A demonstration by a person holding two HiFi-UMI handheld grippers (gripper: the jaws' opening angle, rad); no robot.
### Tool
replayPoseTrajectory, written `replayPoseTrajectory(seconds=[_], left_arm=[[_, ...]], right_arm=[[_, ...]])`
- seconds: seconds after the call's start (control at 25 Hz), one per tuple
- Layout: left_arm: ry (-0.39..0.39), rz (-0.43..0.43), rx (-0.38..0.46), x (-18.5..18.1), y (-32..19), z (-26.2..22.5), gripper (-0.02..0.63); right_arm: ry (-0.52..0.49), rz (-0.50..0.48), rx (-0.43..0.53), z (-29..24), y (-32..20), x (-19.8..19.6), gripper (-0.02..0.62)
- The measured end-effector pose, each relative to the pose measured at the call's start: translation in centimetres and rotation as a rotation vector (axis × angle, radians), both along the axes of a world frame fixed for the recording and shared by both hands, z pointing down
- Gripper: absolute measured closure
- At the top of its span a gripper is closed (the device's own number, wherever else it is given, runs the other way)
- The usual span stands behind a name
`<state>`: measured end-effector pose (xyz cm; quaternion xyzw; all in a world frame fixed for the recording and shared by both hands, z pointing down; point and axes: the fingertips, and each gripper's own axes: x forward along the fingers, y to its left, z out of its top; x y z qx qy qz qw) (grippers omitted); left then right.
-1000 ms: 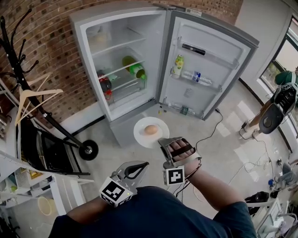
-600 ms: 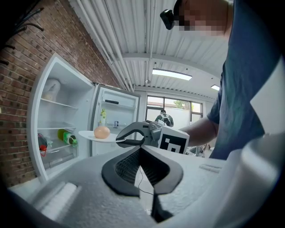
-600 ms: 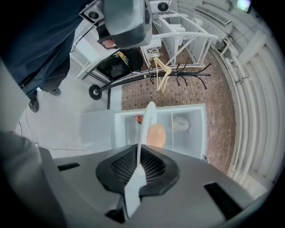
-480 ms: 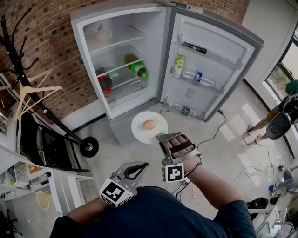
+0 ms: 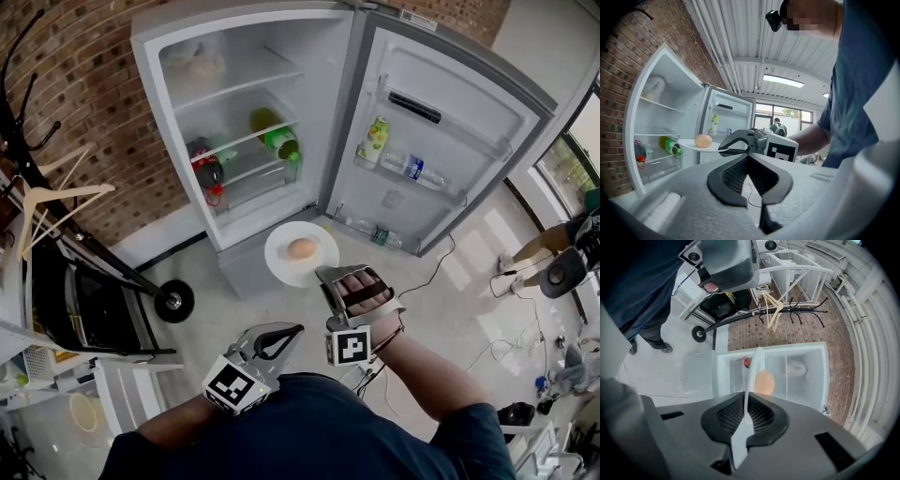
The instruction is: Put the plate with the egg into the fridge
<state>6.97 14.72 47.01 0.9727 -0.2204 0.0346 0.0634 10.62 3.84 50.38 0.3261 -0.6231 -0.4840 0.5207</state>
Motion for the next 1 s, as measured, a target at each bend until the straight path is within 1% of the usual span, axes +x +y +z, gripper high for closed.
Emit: replayPoseTrajectory(seconds=[0.08, 0.2, 0.32, 0.44, 0.56, 0.72, 0.84, 1.0], left_arm=[[-0.011, 0.009, 0.016, -0.5, -2.4, -0.2, 0.607], [-0.005, 0.015, 0.008, -1.3, -6.0, -1.0, 0.607], [-0.029, 0.032, 0.034, -2.3, -9.5, -1.5, 0.607], [-0.019, 0.048, 0.045, -3.6, -12.9, -2.2, 0.607], [-0.035, 0.072, 0.071, -5.3, -16.2, -2.8, 0.607], [0.011, 0.064, 0.029, -7.2, -20.2, -2.9, 0.607], [0.017, 0.07, 0.021, -7.6, -22.1, -2.9, 0.607], [0.02, 0.063, 0.012, -7.7, -23.8, -2.8, 0.607]], right_arm=[[0.006, 0.012, 0.001, 0.2, -2.3, -0.2, 0.574], [0.01, 0.028, 0.006, 0.0, -5.7, -0.7, 0.574], [0.018, 0.053, 0.004, 0.2, -9.0, -1.1, 0.574], [0.029, 0.069, -0.002, 0.2, -12.2, -1.9, 0.574], [0.042, 0.096, 0.0, -0.2, -15.2, -2.5, 0.574], [0.05, 0.14, -0.001, -0.4, -19.4, -2.8, 0.574], [0.053, 0.158, 0.024, -1.1, -22.3, -3.1, 0.574], [0.057, 0.153, 0.019, -1.1, -25.3, -3.3, 0.574]])
